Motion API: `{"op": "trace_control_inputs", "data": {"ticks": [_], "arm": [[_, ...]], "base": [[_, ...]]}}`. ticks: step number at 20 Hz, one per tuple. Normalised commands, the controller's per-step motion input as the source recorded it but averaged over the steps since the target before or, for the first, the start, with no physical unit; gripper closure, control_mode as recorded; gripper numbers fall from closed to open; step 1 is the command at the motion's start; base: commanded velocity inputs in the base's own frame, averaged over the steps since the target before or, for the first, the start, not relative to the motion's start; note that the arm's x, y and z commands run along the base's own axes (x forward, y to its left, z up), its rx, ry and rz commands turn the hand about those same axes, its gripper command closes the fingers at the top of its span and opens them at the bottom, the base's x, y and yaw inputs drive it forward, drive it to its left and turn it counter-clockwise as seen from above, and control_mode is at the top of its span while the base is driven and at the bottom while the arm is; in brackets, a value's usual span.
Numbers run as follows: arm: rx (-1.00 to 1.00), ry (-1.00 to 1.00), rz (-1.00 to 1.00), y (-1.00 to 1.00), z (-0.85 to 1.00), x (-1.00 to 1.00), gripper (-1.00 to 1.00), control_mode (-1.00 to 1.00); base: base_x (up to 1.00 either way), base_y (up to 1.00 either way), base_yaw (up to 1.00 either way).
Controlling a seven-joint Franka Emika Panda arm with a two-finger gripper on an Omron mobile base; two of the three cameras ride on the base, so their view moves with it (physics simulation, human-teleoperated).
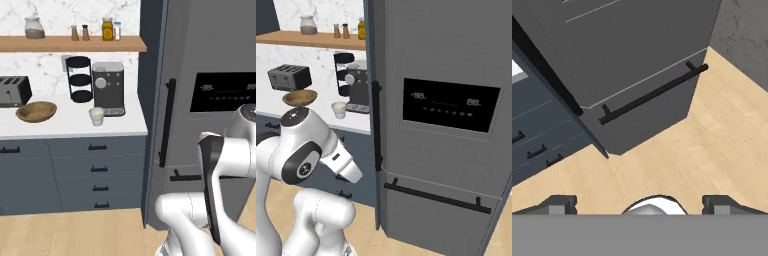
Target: Grab a lemon wedge from the fridge and one ice cube from the ice bowl, and put them in the glass of lemonade.
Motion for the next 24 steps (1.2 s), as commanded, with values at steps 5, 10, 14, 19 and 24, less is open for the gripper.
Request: {"op": "trace_control_inputs", "data": {"ticks": [5,10,14,19,24], "arm": [[0.0,0.0,0.0,0.0,0.0,0.0,-1.0,1.0],[0.0,0.0,0.0,0.0,0.0,0.0,-1.0,1.0],[0.0,0.0,0.0,0.0,0.0,0.0,-1.0,1.0],[0.0,-0.04,0.01,0.08,0.12,-0.19,-1.0,-1.0],[-0.01,-0.21,0.12,0.35,0.44,-0.19,-1.0,-1.0]], "base": [[-0.17,0.01,0.02],[-0.18,0.09,0.04],[-0.62,0.06,0.03],[-0.21,0.0,0.0],[0.0,0.0,0.0]]}}
